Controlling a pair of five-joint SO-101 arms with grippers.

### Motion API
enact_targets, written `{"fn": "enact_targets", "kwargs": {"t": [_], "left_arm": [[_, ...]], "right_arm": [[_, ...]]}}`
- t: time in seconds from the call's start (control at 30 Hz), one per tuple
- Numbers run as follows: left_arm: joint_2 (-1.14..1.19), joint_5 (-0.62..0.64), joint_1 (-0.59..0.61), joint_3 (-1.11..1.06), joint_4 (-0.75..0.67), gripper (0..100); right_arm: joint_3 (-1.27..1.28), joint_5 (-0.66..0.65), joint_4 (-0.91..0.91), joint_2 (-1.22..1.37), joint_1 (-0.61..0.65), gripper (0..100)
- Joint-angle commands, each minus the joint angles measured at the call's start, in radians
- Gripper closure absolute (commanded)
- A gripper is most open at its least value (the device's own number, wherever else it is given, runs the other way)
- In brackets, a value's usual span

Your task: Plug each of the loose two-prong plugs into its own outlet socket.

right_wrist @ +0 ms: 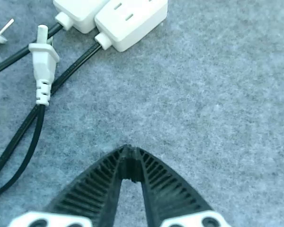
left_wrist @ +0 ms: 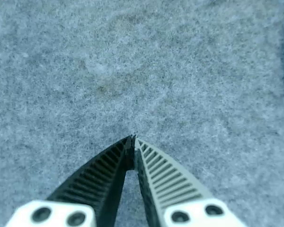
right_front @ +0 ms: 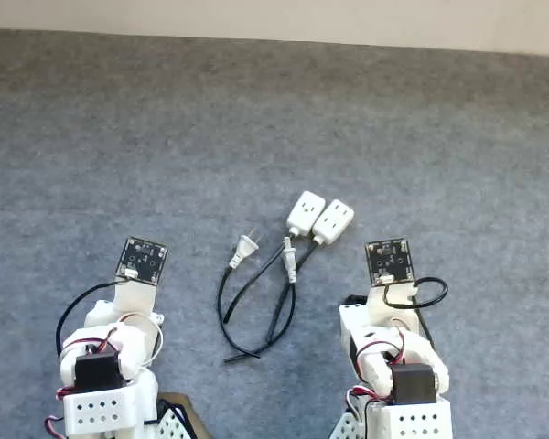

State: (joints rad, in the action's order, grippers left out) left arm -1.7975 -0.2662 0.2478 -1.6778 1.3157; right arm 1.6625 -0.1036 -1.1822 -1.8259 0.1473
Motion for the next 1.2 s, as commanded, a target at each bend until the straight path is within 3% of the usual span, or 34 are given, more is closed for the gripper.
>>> {"fn": "enact_targets", "kwargs": {"t": [0.0, 1.17], "left_arm": [[-0.012, 0.005, 0.008, -0.019, 0.005, 99], [-0.013, 0.005, 0.084, -0.019, 0.005, 99]], "right_arm": [[0.153, -0.002, -0.005, -0.002, -0.007, 99.4], [0.153, -0.002, -0.005, -0.002, -0.007, 99.4]]}}
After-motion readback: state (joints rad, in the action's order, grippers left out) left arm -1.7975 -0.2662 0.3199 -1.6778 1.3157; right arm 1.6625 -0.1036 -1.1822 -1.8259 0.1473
